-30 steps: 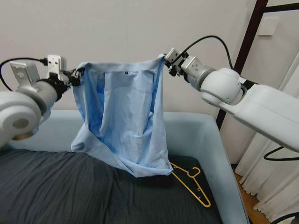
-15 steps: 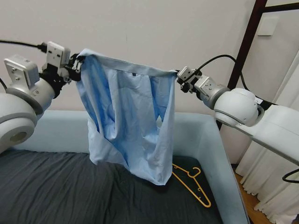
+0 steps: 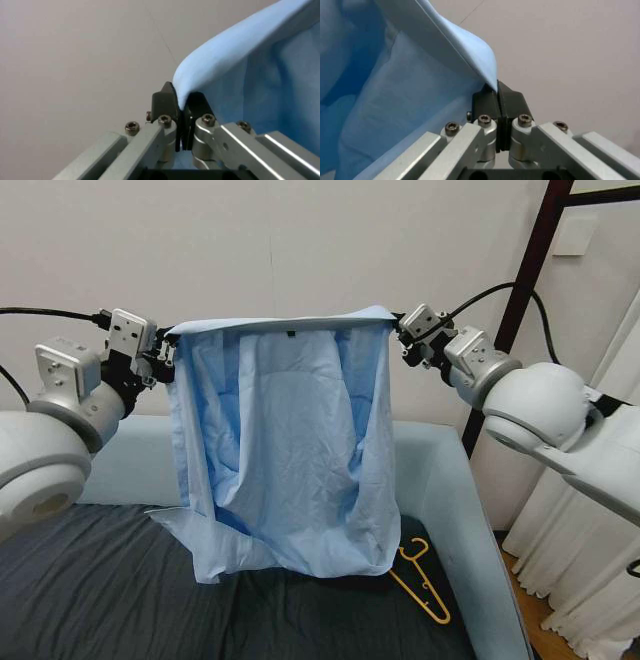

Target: Pick up the clothes from the sofa and hang them on the clothes hanger.

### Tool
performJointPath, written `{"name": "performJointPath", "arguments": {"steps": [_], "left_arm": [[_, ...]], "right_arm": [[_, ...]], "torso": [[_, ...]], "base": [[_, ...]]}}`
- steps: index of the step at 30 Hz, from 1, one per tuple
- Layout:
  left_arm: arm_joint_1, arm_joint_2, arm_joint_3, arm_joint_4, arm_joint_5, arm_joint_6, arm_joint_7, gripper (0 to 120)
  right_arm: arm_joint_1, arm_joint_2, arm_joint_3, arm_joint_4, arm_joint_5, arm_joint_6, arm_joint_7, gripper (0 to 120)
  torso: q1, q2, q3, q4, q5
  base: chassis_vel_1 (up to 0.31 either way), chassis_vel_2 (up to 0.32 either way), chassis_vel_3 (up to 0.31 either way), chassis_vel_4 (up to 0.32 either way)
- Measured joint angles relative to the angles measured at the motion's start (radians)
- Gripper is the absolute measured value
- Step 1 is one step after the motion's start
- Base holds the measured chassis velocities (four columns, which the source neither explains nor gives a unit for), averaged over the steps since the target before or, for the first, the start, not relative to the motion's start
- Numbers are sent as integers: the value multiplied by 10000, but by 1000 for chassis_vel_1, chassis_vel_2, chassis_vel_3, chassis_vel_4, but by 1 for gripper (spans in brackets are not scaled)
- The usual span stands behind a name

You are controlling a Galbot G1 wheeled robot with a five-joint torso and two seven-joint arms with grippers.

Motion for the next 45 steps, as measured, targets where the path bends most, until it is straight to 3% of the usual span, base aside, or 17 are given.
{"name": "performJointPath", "arguments": {"steps": [5, 8, 9, 11, 13, 14, 17, 19, 25, 29, 30, 33, 35, 36, 41, 42, 45], "left_arm": [[570, 789, -767, -1313, 73, 274, -914, 0], [909, 1137, -1205, -1816, -356, 580, -1490, 0], [932, 1104, -1299, -1874, -527, 660, -1625, 0], [939, 1017, -1322, -1888, -570, 691, -1650, 0], [986, 705, -1212, -1904, -371, 709, -1600, 0], [1027, 693, -1152, -1907, -320, 708, -1598, 0], [1064, 595, -1088, -1908, -389, 731, -1600, 0], [1041, 334, -979, -1895, -408, 807, -1634, 0], [1238, -148, -334, -1785, -499, 1134, -1637, 0], [1507, -1321, 530, -1445, -1414, 1668, -1601, 0], [1507, -1321, 530, -1445, -1414, 1668, -1601, 0], [1564, -2322, 1935, -367, -1583, 1816, -1777, 0], [1520, -3157, 2786, 822, -1556, 1847, -1980, 0], [1520, -3157, 2786, 822, -1556, 1847, -1980, 0], [1327, -5186, 3442, 3613, -586, 1825, -2152, 0], [1327, -5186, 3442, 3613, -586, 1825, -2152, 0], [1251, -5783, 3470, 4735, 287, 1641, -1957, 0]], "right_arm": [[-303, -1208, 1053, 1529, 714, -352, -49, 0], [-1418, -2349, 2750, 2619, 1173, -456, -282, 0], [-2108, -2856, 3605, 2991, 1303, -415, -403, 0], [-2479, -3205, 3959, 3218, 1436, -381, -427, 0], [-3360, -4612, 4618, 3829, 2063, -136, -319, 0], [-3460, -4934, 4711, 3915, 2219, -53, -267, 0], [-3499, -5125, 4769, 3931, 2341, -6, -238, 0], [-3596, -4975, 4644, 3928, 2366, -6, -170, 0], [-3862, -4285, 3887, 3709, 2728, -103, 83, 0], [-3647, -2985, 2031, 2980, 3146, -48, 305, 0], [-3647, -2985, 2031, 2980, 3146, -48, 305, 0], [-3638, -1709, 558, 1829, 2867, 100, 612, 0], [-3738, -701, -41, 826, 2721, 128, 883, 0], [-3738, -701, -41, 826, 2721, 128, 883, 0], [-3798, 1322, -924, -1976, 2042, 262, 995, 0], [-3798, 1322, -924, -1976, 2042, 262, 995, 0], [-3800, 2223, -1112, -3442, 878, 603, 622, 0]], "torso": [[1, 0, -2, 1, 1], [-2, 1, -2, -1, 2], [0, 1, -2, 1, 3], [-2, 2, -3, 4, 4], [-2, 1, -3, -15, -9], [-2, 2, -3, -14, -8], [-2, 2, -4, -13, -1], [-2, 2, -2, 4, -6], [0, 0, 1, -1, -5], [-1, 1, 1, -4, -2], [-1, 1, 1, -4, -2], [0, -1, 2, 0, -3], [3, -2, 4, 0, -6], [3, -2, 4, 0, -6], [4, -3, 5, -4, -9], [4, -3, 5, -4, -9], [3, -3, 3, -10, -3]], "base": [[0, 0, 0, 0], [0, 0, 0, 0], [0, 0, 0, 0], [0, 0, 0, 0], [0, 0, 0, 0], [0, 0, 0, 0], [0, 0, 0, 0], [0, 0, 0, 0], [0, 0, 0, 0], [0, 0, 0, 0], [0, 0, 0, 0], [0, 0, 0, 0], [0, 0, 0, 0], [0, 0, 0, 0], [0, 0, 0, 0], [0, 0, 0, 0], [0, 0, 0, 0]]}}
